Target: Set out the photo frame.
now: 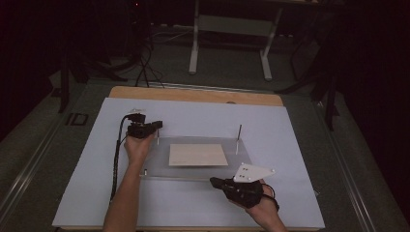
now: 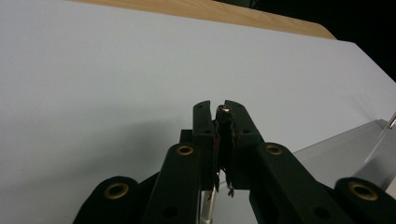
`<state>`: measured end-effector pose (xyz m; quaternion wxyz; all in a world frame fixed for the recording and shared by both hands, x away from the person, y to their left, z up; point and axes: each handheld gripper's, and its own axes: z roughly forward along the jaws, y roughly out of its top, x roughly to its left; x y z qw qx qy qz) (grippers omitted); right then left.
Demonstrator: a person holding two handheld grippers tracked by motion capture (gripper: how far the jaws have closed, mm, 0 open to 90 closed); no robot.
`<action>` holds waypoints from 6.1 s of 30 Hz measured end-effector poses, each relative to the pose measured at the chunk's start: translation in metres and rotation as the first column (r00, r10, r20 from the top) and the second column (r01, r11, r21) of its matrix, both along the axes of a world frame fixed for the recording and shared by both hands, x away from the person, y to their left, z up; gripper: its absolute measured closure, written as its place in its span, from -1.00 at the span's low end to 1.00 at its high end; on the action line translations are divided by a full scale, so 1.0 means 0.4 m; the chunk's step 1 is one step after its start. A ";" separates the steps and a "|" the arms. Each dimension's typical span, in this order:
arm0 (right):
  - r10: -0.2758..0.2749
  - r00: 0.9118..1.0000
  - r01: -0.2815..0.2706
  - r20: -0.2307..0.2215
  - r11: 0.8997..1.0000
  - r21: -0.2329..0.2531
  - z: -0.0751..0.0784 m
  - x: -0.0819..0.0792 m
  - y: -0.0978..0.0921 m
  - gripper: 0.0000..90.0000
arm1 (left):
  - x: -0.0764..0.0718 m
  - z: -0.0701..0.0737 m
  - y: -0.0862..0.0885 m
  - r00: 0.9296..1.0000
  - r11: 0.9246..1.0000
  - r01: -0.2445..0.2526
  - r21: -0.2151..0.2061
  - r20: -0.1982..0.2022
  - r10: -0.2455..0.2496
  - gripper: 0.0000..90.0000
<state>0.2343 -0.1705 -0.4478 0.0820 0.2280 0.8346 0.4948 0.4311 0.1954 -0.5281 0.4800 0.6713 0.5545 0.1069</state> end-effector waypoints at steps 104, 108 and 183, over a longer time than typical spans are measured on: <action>-0.195 0.979 0.188 0.060 0.976 0.114 0.053 0.122 0.030 1.00 | -0.263 0.095 0.037 0.878 0.939 0.259 0.226 0.350 -0.327 -0.17; -0.198 0.978 0.190 0.064 0.975 0.116 0.059 0.129 0.030 1.00 | -0.262 0.099 0.027 0.867 0.936 0.261 0.234 0.369 -0.334 -0.10; -0.382 0.909 0.385 0.167 0.923 0.012 -0.004 0.341 -0.183 0.12 | -0.175 0.145 0.025 0.897 0.967 0.203 0.156 0.366 -0.248 0.08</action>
